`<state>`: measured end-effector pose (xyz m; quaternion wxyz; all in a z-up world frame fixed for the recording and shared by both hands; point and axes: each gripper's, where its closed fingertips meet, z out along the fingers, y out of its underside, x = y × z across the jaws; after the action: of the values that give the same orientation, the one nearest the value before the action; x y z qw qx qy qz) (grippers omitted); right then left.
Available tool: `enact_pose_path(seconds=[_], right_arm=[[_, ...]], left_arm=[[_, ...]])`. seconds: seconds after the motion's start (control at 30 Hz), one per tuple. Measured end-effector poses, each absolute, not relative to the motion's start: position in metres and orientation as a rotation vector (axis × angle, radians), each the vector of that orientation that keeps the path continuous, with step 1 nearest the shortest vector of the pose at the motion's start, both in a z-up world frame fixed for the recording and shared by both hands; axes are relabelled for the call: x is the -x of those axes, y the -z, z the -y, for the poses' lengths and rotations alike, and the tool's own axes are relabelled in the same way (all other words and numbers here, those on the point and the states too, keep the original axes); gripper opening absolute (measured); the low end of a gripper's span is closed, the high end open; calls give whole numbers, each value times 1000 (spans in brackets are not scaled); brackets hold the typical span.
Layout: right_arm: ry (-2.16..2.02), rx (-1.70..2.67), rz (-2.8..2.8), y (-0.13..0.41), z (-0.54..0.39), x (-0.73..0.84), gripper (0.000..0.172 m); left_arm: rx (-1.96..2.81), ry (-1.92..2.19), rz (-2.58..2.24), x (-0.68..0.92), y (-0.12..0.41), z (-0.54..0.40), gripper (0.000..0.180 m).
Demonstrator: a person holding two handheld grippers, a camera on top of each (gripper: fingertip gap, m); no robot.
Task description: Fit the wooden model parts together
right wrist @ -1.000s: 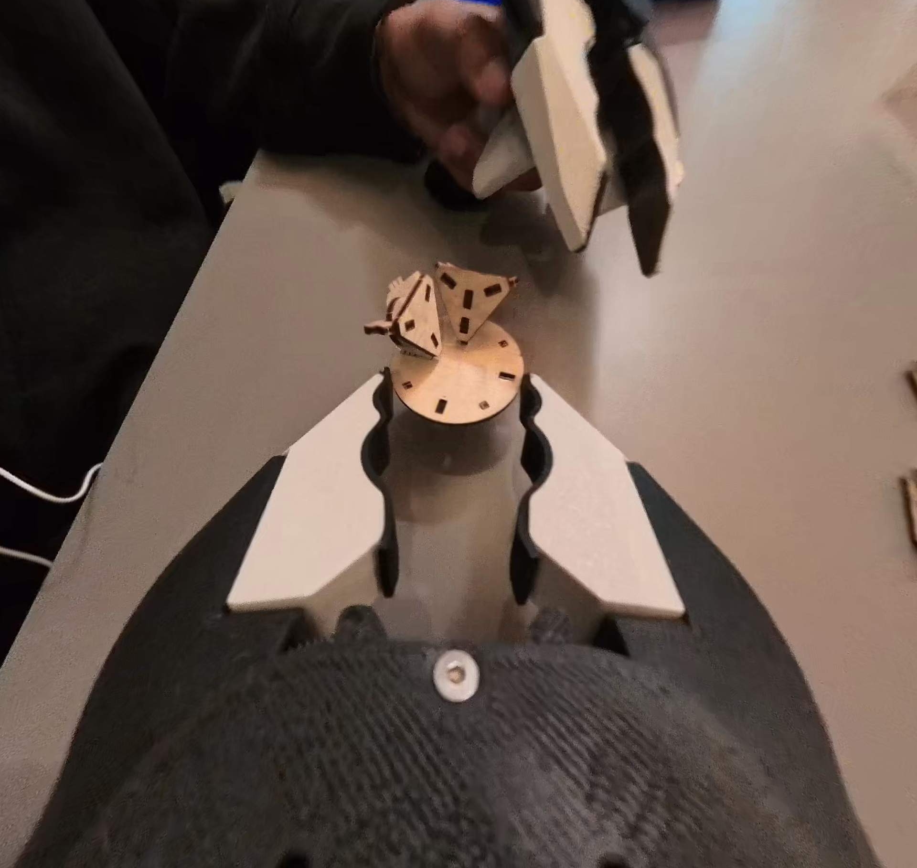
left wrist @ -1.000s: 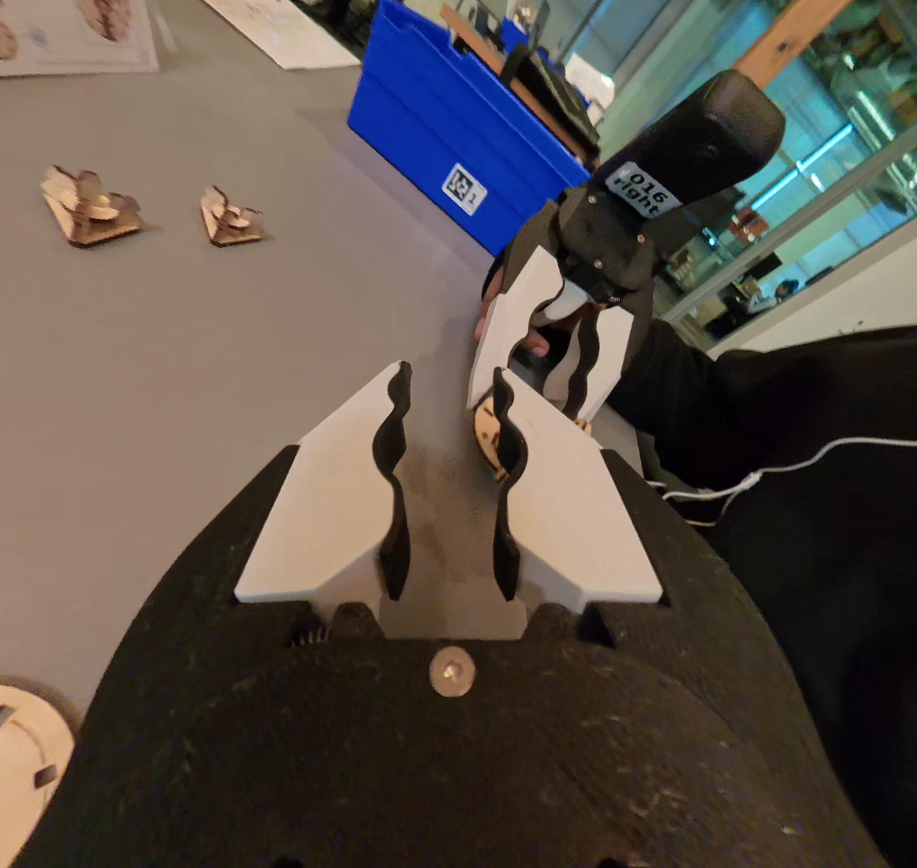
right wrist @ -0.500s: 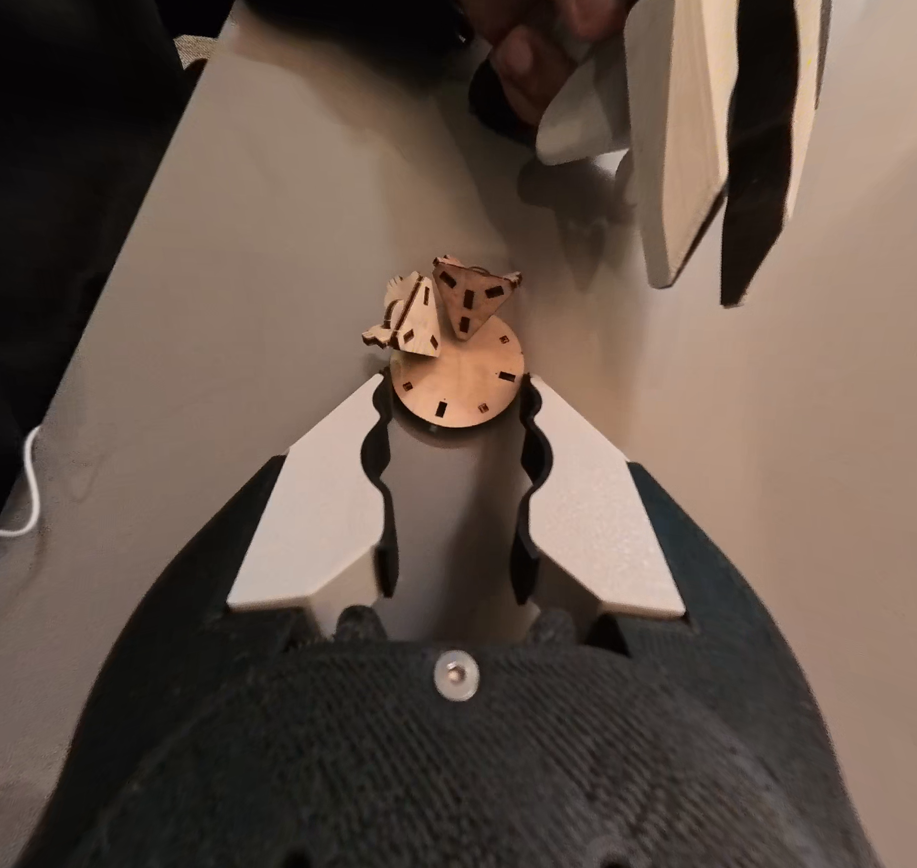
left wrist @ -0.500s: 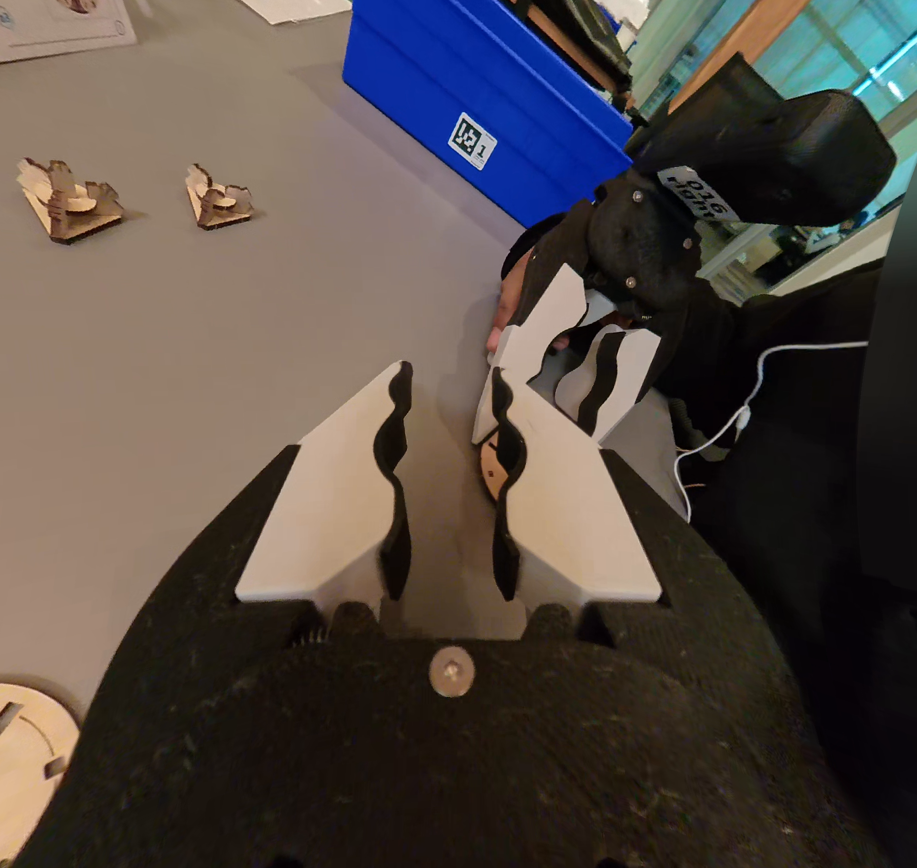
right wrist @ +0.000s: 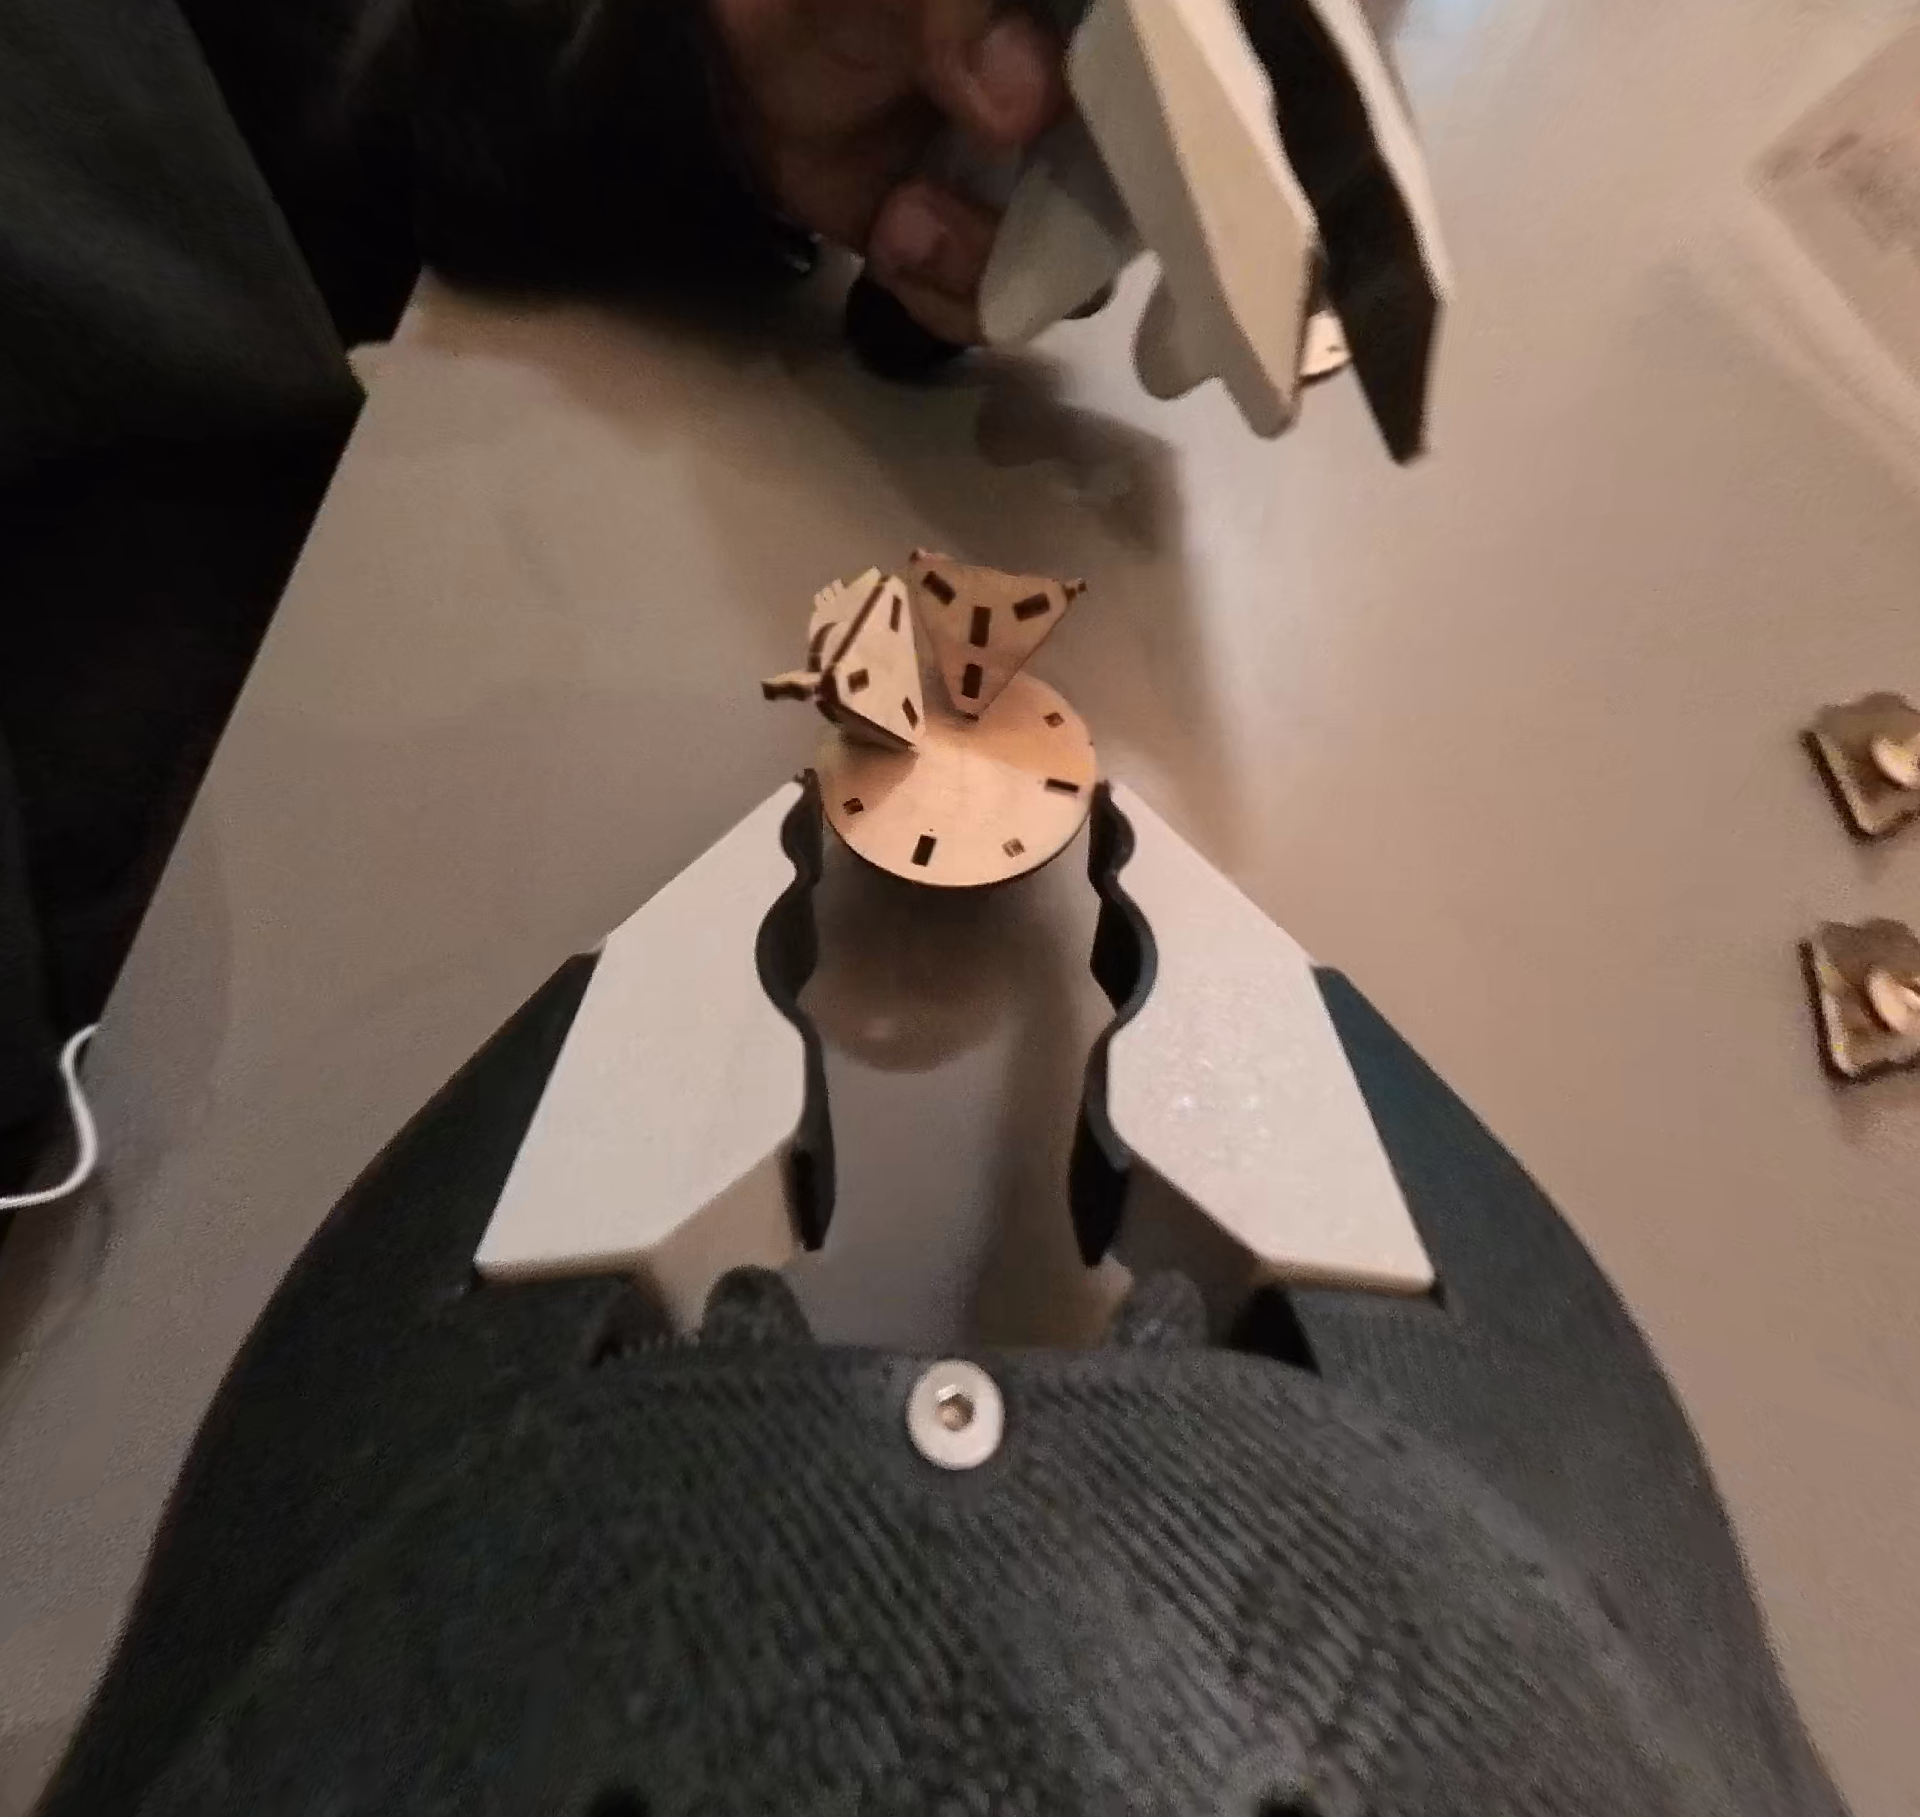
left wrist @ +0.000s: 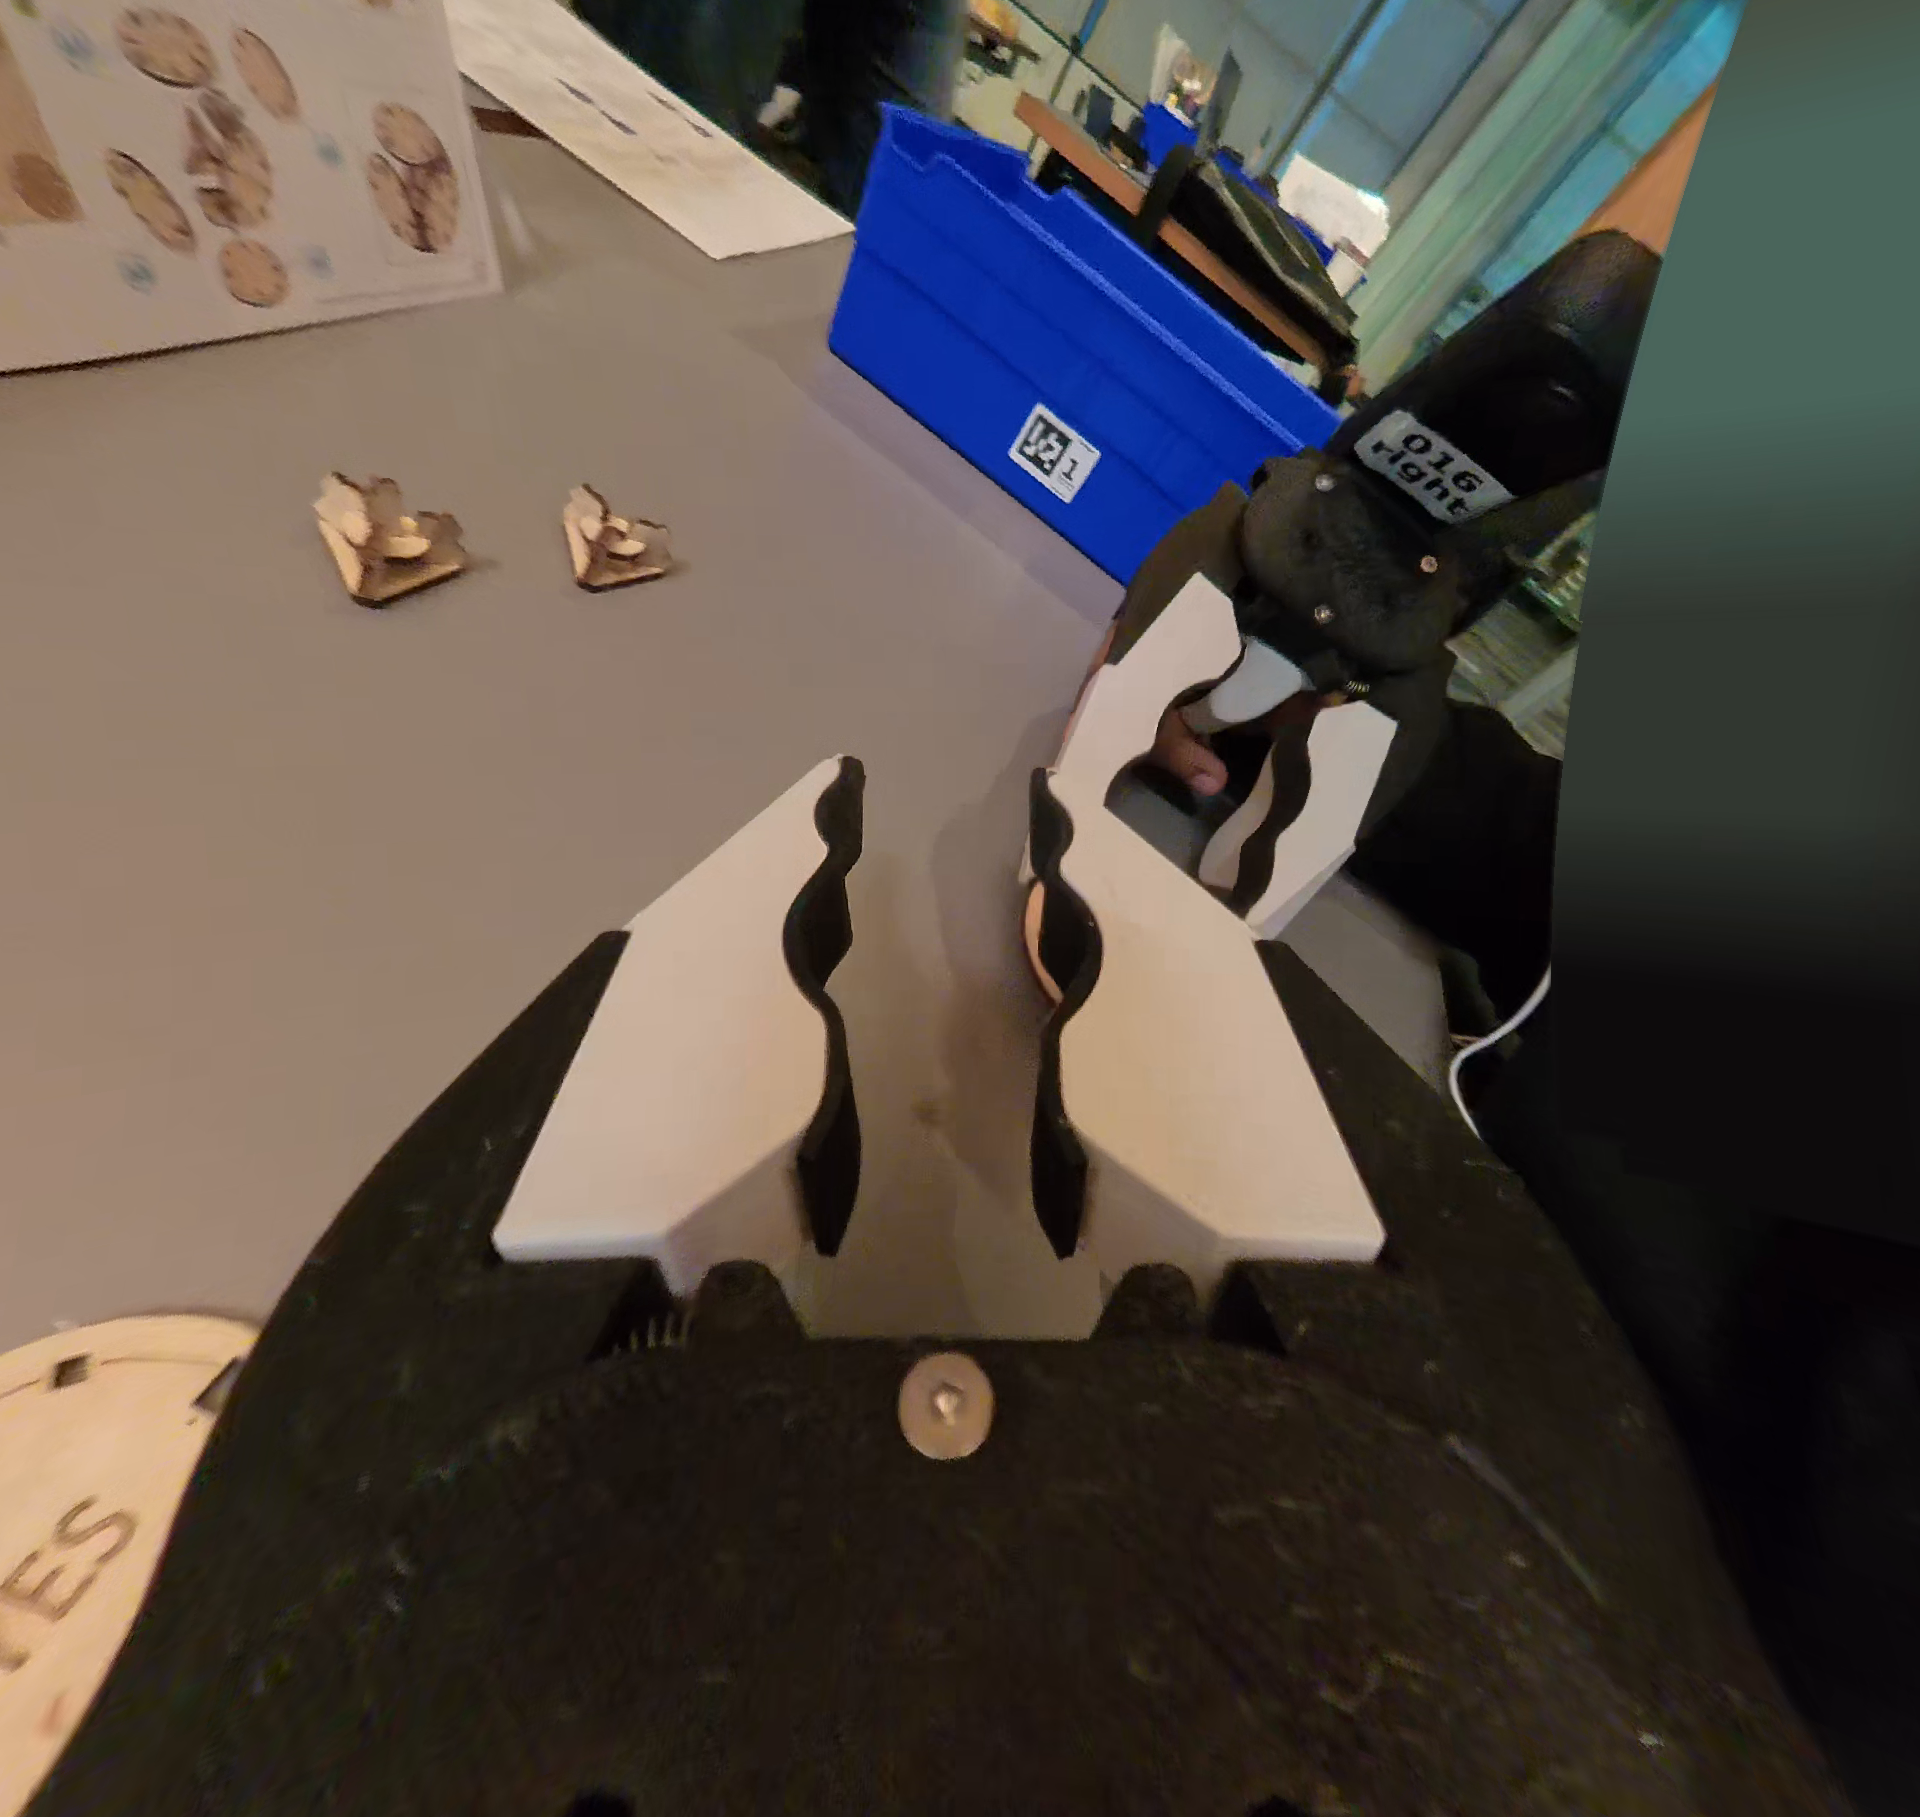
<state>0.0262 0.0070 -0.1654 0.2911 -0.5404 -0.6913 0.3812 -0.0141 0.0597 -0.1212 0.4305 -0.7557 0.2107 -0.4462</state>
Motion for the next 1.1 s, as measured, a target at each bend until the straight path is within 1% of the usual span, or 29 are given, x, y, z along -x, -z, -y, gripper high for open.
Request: enact_pose_path(seconds=[0.1,0.27,0.43,0.67,1.1], right_arm=[[-1092,1512,1688,152,-26,-28,51],[-1398,1578,1351,117,-54,-38,51],[-1581,1509,1140,88,-71,-53,50],[-1534,1389,1163,72,-64,-57,51],[-1383,1150,1285,58,-40,-54,51]], left_arm=[[1857,1097,-484,23,112,-64,31],[1794,1131,-443,27,95,-62,31],[1799,1134,-456,22,98,-61,30],[1838,1088,-552,6,114,-55,30],[1842,1128,-702,-26,123,-33,30]])
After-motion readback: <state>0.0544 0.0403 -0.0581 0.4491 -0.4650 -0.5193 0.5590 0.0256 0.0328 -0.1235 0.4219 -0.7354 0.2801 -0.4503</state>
